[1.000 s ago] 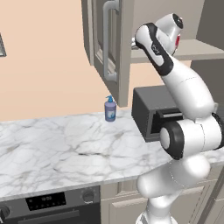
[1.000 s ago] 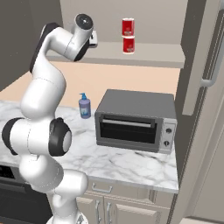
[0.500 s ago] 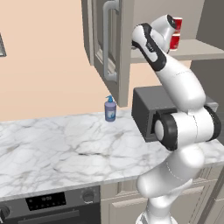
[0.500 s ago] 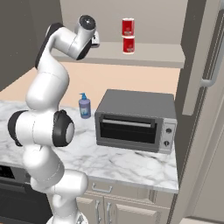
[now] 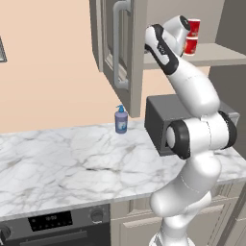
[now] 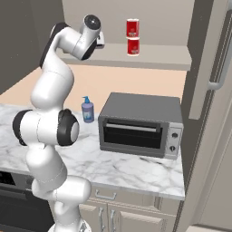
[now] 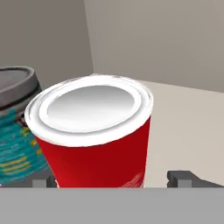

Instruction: Stack two cans on top of the other two cans in the cabinet.

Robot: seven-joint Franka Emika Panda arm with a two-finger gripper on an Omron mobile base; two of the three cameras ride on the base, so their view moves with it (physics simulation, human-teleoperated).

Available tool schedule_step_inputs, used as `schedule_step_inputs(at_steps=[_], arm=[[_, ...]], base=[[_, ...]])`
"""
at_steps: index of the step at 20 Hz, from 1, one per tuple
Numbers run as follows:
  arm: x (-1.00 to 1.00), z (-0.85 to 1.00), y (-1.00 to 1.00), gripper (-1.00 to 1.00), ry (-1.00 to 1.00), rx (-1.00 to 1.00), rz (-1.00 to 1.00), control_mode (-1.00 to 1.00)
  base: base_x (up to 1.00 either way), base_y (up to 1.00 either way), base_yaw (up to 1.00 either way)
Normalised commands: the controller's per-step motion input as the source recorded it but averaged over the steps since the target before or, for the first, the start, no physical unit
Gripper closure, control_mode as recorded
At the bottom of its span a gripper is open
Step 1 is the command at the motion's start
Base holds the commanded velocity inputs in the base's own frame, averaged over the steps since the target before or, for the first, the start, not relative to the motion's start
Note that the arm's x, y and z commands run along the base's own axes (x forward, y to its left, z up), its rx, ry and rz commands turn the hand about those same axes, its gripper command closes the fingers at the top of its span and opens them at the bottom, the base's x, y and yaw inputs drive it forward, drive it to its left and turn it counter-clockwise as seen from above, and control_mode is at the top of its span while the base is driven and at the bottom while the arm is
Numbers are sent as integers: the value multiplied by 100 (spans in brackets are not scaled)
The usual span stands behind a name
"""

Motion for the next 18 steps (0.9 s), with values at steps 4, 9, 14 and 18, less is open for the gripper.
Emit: schedule_step_inputs(at_steps=[4,9,14,18], arm=[[13,0,7,-100,0,0,0,-100],[2,0,13,-100,0,0,1,-100],[2,-6,14,-100,0,0,3,-100],[8,-14,10,-100,0,0,5,-100]], base=[[0,0,0],[0,0,0],[0,0,0],[0,0,0]])
